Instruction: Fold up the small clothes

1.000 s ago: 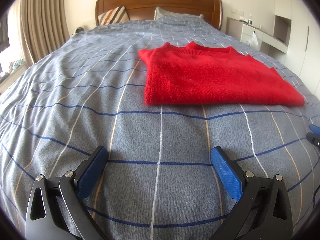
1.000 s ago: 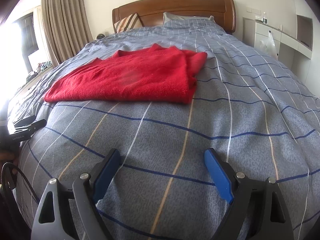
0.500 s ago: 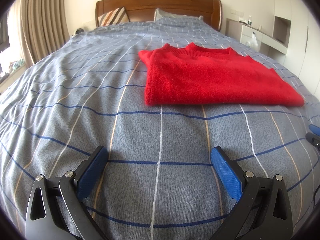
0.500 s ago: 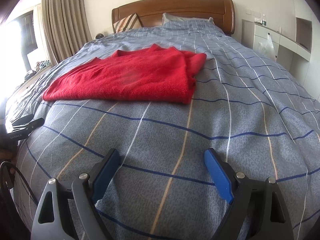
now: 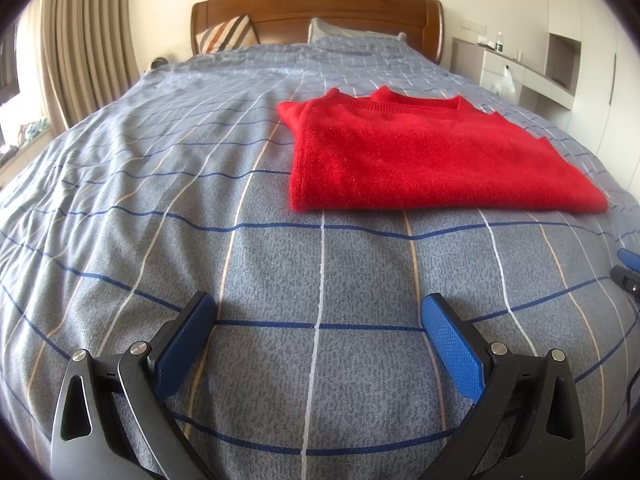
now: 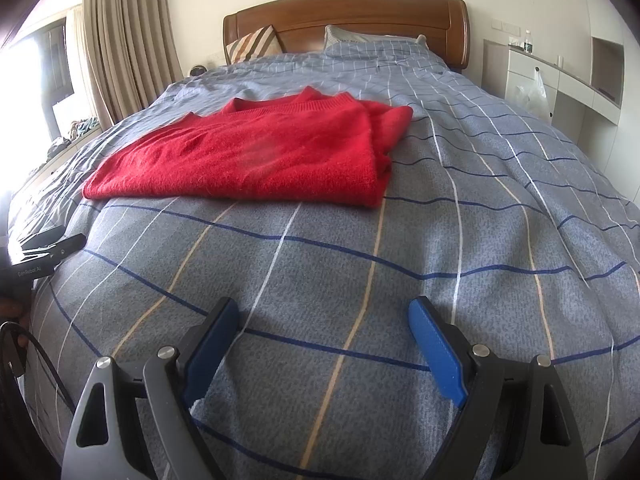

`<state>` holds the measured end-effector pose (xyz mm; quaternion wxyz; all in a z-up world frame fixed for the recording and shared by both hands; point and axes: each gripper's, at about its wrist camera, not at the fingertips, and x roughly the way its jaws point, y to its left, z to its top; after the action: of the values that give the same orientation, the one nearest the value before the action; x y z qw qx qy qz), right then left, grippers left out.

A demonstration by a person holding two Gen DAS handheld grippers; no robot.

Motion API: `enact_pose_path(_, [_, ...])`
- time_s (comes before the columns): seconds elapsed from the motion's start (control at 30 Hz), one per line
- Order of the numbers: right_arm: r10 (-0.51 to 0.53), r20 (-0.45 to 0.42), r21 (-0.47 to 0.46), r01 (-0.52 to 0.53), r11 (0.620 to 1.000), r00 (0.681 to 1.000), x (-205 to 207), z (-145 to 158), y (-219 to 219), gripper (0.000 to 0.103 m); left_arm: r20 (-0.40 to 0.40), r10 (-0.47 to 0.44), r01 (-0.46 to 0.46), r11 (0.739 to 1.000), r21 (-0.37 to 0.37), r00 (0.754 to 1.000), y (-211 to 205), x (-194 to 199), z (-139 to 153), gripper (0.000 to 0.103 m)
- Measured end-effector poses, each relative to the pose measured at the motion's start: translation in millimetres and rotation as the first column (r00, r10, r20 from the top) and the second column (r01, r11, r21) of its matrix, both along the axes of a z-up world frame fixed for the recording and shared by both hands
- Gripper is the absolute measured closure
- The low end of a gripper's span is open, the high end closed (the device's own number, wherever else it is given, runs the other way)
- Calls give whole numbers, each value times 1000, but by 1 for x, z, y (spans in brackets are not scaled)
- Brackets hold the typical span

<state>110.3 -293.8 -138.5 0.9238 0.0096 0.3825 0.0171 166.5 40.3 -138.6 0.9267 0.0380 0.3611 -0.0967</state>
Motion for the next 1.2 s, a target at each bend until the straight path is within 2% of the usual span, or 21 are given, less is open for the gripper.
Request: enact_pose_path(1.2, [-5, -5, -9, 5, 1000, 1000, 0, -1, 0, 17, 1, 0, 0, 1000, 6, 1000, -1, 0, 0, 1])
